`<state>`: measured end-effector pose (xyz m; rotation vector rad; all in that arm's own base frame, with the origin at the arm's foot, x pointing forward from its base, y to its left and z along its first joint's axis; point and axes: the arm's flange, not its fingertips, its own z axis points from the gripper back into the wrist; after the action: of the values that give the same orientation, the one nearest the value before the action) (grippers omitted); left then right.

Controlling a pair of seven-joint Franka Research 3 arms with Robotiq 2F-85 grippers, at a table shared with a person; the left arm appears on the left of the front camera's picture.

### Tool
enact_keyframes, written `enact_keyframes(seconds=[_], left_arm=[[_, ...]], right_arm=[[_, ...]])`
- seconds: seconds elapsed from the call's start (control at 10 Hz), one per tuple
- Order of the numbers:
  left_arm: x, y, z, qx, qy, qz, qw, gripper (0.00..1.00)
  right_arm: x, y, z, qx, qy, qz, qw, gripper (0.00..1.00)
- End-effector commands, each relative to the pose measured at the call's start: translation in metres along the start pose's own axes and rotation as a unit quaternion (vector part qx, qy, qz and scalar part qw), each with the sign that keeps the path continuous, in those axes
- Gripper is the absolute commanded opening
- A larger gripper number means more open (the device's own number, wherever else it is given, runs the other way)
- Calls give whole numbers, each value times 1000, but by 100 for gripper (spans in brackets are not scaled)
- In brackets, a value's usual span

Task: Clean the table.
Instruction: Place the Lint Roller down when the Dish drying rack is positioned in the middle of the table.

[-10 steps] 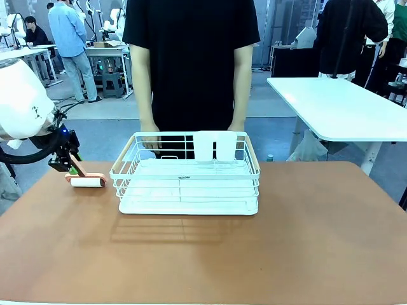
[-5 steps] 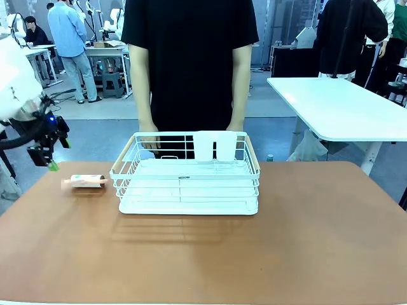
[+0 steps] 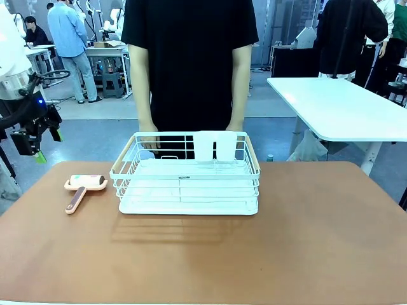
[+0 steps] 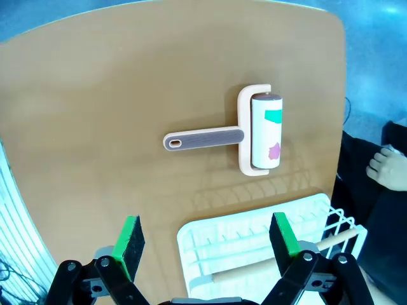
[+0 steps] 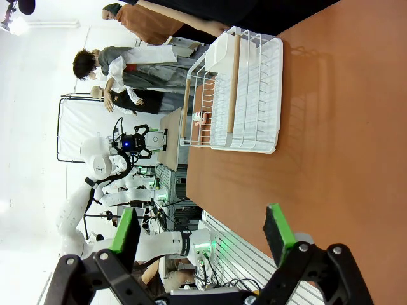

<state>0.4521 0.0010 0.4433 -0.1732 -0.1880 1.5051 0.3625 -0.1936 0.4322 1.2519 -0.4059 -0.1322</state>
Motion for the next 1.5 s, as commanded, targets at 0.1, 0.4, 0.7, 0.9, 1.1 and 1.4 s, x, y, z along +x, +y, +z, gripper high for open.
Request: enact_keyframes(seconds=[0.1, 0.4, 0.7, 0.9, 1.1, 1.4], left_arm=[[-3, 0, 4, -6, -4, -4, 1000, 100], [-3, 0, 4, -6, -4, -4, 1000, 100], [-3, 0, 4, -6, -4, -4, 1000, 100], [-3, 0, 4, -6, -4, -4, 1000, 100], [-3, 0, 4, -6, -4, -4, 1000, 100], [-3, 0, 4, -6, -4, -4, 1000, 100]], right_arm=[[1, 4, 1, 9, -2, 4, 1000, 100], [1, 4, 1, 9, -2, 4, 1000, 100], [1, 4, 1, 9, -2, 4, 1000, 100], [1, 4, 1, 9, -2, 4, 1000, 100], [1, 4, 1, 9, -2, 4, 1000, 100], [1, 4, 1, 9, -2, 4, 1000, 100]])
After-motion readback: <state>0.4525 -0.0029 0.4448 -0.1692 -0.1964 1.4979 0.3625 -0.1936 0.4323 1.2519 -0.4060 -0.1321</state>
